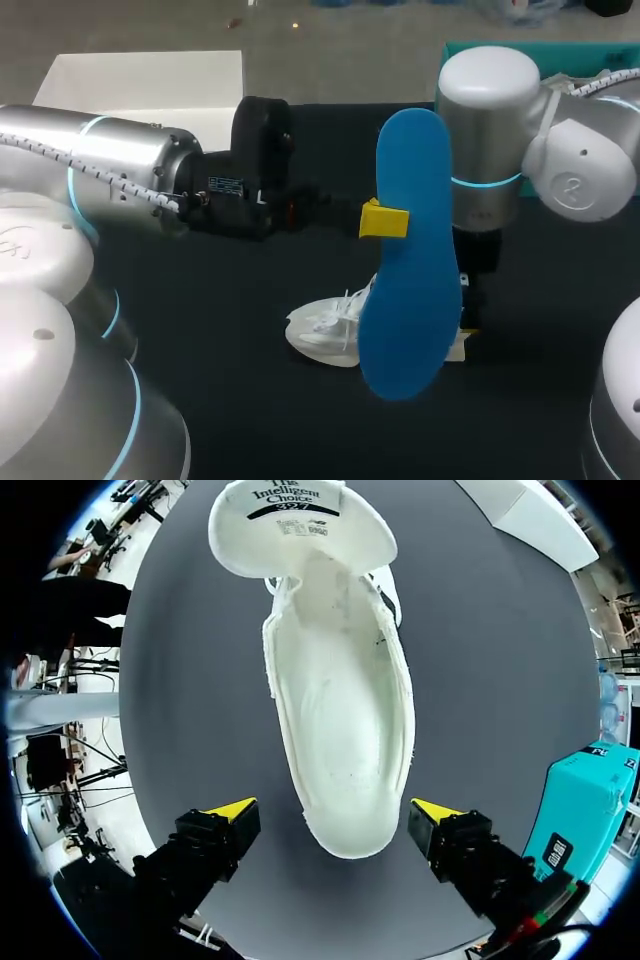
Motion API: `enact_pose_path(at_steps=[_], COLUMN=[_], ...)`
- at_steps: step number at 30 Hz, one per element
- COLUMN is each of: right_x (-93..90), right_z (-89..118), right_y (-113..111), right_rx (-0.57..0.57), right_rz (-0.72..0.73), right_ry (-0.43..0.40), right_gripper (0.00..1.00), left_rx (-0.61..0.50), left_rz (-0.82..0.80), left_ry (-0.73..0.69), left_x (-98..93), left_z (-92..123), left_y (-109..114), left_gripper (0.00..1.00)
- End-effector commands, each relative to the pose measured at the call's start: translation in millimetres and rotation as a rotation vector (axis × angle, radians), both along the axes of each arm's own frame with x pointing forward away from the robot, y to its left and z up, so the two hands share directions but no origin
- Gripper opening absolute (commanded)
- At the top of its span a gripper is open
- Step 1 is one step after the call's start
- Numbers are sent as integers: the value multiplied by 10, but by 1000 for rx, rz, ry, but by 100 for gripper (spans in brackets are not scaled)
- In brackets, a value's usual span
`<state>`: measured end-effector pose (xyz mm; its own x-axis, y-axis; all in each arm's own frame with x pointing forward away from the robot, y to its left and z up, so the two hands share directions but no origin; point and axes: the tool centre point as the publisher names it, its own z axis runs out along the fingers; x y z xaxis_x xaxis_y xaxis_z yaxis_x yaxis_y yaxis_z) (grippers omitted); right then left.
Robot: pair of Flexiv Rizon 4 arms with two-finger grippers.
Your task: Take the shoe out of the shoebox, open the shoe tongue, remove and reinsert the insole, then place the shoe into the shoebox
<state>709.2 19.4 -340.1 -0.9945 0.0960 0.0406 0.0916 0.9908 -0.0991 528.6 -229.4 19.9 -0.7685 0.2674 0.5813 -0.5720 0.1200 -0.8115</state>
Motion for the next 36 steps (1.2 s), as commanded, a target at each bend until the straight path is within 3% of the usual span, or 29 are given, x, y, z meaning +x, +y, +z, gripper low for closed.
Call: enact_pose_path(at_steps=[1,6,10,25,27,30,32,36], right_x=[114,330,451,639,635,567,532,532], right_z=[32,54,-75,-357,-350,-357,-375,-375], right_y=[134,349,474,783,834,809,768,768], right_rx=[14,13,20,16,14,26,23,23], right_rz=[0,10,28,49,54,52,42,42], right_ry=[-32,-73,-78,-54,-54,-29,-21,-21], right_gripper=[100,100,100,86,76,38,0,0], left_rx=[-2,-2,-2,-2,-2,-2,-2,-2], left_rz=[12,12,12,12,12,12,12,12], left_ry=[1,1,1,1,1,1,1,1], left_x=[-61,-61,-61,-61,-61,-61,-61,-61], left_z=[17,17,17,17,17,17,17,17], left_y=[-27,-27,-27,-27,-27,-27,-27,-27], left_gripper=[0,0,0,0,0,0,0,0])
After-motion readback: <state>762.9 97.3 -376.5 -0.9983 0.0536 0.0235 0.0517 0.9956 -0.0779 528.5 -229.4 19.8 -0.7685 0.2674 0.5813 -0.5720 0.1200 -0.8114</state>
